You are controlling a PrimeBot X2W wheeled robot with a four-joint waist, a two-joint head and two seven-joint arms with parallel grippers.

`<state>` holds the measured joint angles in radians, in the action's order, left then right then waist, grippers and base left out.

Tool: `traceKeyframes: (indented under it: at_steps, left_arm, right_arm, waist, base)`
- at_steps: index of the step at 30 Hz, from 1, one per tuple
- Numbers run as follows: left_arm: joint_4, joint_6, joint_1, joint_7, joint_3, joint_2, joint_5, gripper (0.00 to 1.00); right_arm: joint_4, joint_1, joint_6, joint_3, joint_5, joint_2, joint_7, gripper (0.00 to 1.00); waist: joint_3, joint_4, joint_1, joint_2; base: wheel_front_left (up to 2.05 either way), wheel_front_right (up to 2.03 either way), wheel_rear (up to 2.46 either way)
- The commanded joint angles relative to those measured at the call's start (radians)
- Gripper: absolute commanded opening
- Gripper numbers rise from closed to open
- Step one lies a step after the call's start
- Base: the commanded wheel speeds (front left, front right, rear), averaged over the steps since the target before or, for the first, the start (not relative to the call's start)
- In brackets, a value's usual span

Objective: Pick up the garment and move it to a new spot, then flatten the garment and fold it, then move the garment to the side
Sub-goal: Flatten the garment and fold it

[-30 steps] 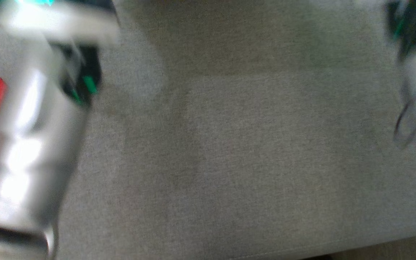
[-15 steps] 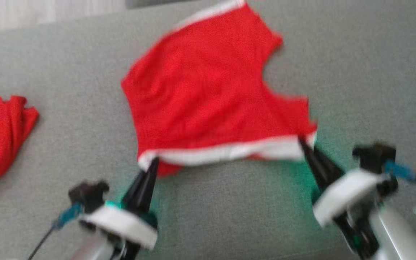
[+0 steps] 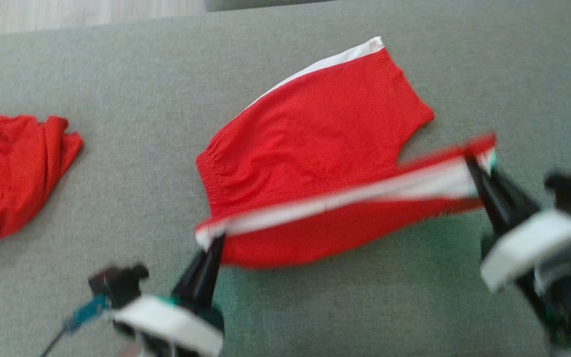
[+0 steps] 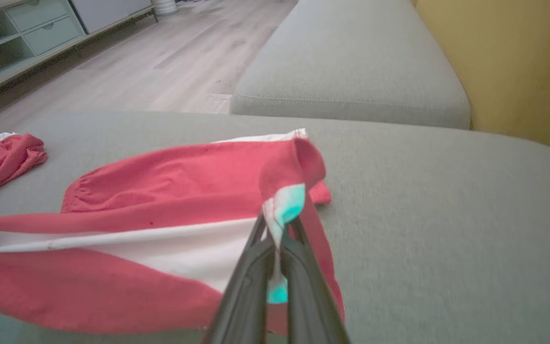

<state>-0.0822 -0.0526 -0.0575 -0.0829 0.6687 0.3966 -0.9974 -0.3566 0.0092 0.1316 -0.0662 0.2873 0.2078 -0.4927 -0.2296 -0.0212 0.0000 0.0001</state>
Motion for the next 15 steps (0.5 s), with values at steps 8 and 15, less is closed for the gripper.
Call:
traceKeyframes:
  at_steps: [8, 15]
  left_arm:
    - [0.171, -0.004, -0.315, -0.031, -0.065, -0.120, 0.038, 0.00]
    - [0.381, 0.007, -0.499, -0.072, -0.072, -0.195, 0.079, 0.00]
  right_arm:
    - [0.268, -0.436, -0.001, -0.095, 0.043, 0.066, 0.091, 0.00]
    - [0.550, -0.682, -0.001, -0.161, 0.066, 0.062, 0.177, 0.00]
  waist:
    - [-0.117, 0.071, 0.0000, -0.0001]
    - [-0.217, 0.111, 0.0000, -0.0001]
  base:
    - [0.00, 0.00, 0.00]
    - [0.00, 0.00, 0.00]
